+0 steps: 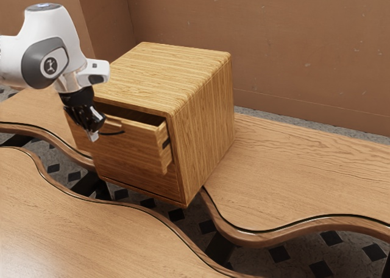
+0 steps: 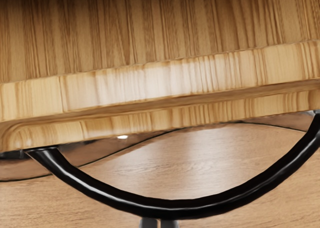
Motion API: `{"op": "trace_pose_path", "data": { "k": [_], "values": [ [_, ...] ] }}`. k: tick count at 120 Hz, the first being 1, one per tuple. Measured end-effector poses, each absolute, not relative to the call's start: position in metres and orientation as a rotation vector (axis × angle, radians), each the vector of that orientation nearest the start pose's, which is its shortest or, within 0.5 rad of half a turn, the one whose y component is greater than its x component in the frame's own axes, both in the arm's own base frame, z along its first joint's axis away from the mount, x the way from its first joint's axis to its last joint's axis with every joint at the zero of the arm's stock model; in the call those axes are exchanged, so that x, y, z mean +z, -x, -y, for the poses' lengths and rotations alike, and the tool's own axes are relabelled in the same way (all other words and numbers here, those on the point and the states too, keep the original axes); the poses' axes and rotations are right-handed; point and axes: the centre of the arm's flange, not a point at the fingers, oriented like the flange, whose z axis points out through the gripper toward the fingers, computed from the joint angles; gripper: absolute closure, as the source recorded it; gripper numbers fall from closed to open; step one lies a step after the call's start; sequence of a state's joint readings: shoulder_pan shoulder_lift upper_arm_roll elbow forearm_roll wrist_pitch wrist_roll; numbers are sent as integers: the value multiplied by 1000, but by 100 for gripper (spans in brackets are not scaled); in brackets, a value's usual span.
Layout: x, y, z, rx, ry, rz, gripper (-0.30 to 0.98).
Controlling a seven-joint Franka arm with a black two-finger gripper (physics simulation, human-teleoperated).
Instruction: Push the drawer handle with one arm to close the drawer
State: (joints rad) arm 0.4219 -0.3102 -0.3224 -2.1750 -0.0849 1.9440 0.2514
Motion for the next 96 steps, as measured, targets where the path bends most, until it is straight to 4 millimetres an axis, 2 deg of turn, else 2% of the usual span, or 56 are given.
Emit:
{"op": "trace_pose_path", "data": {
  "k": [34,96],
  "values": [
    [519,-488,-18,-99,3106,-225,79],
    [519,-525,-23,-84,3074,-243,79]
  ]
}}
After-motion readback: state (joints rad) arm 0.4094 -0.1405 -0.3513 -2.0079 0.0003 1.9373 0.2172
